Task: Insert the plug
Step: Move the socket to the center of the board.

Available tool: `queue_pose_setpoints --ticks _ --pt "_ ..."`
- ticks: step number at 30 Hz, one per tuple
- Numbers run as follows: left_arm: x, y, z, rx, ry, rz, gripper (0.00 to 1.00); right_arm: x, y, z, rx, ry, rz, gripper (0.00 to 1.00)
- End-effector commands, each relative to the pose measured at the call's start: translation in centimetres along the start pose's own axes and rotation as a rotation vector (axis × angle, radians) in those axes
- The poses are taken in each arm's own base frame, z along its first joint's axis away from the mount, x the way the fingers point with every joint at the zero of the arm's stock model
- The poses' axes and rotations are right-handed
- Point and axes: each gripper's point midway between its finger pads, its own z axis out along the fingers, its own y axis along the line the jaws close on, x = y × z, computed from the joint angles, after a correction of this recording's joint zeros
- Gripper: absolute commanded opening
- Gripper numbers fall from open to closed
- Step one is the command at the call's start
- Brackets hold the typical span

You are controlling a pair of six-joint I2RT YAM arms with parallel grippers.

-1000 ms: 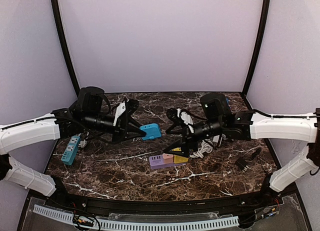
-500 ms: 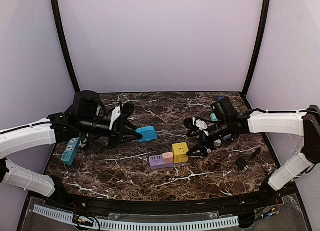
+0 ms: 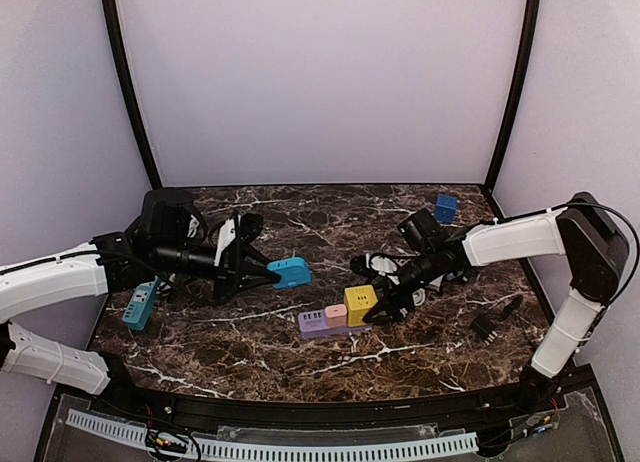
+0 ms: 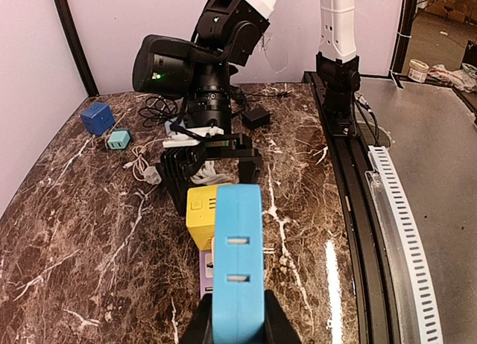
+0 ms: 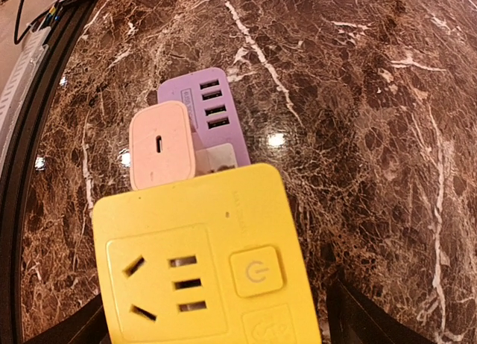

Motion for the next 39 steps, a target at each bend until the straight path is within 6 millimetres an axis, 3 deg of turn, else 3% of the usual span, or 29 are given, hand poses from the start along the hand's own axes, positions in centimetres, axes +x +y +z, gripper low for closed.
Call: queue_pose_setpoints --ticks 1,4,7,12,18,21,23,24,25,31,34,39 --pt "-0.3 -0.4 -0.4 -0.003 -0.022 0.033 0.01 -1.7 0.6 1.3 -0.005 -0.019 -0.053 0.85" --pt "-0.2 -0.5 -0.4 -0.001 -0.022 0.034 0.01 -2.3 1.7 2.3 -0.033 -0.028 -0.047 0.76" --pt "0.0 -0.5 -0.3 0.002 -0.019 0.032 0.01 -2.9 2.5 3.5 -0.043 -0.04 -0.025 0.58" --pt "0.0 -0.5 -0.2 0.006 -0.021 0.034 0.01 -4.3 3.2 5.8 -0.02 -0.045 -0.024 0.48" --pt "0.5 -0.6 -0.1 0.008 -0.008 0.035 0.01 -6.9 4.4 9.0 0.013 -0.053 -0.077 0.48" --pt "1.1 -0.8 0.0 0.016 0.009 0.029 0.01 -7.8 4.6 9.3 0.021 -0.061 -0.085 0.65" --pt "1.5 -0.9 -0.1 0.021 0.023 0.022 0.01 -8.6 5.2 8.4 0.007 -0.089 -0.091 0.8" --pt "1.6 -1.0 -0.1 0.023 0.027 0.024 0.01 -9.1 5.5 7.8 0.005 -0.105 -0.1 0.95" --pt "1.8 -1.1 -0.1 0.026 0.035 0.022 0.01 -9.7 5.8 6.9 0.01 -0.127 -0.113 0.98" --pt "2.5 -1.7 0.0 0.06 0.051 0.019 0.01 -13.5 6.9 -0.6 0.081 -0.303 -0.191 0.99" --pt "2.5 -1.9 0.1 0.077 0.054 0.016 0.01 -14.4 7.3 -4.1 0.116 -0.385 -0.212 0.99" --pt "2.3 -1.8 0.3 0.078 0.053 0.005 0.01 -13.7 7.0 -5.0 0.163 -0.348 -0.219 0.99"
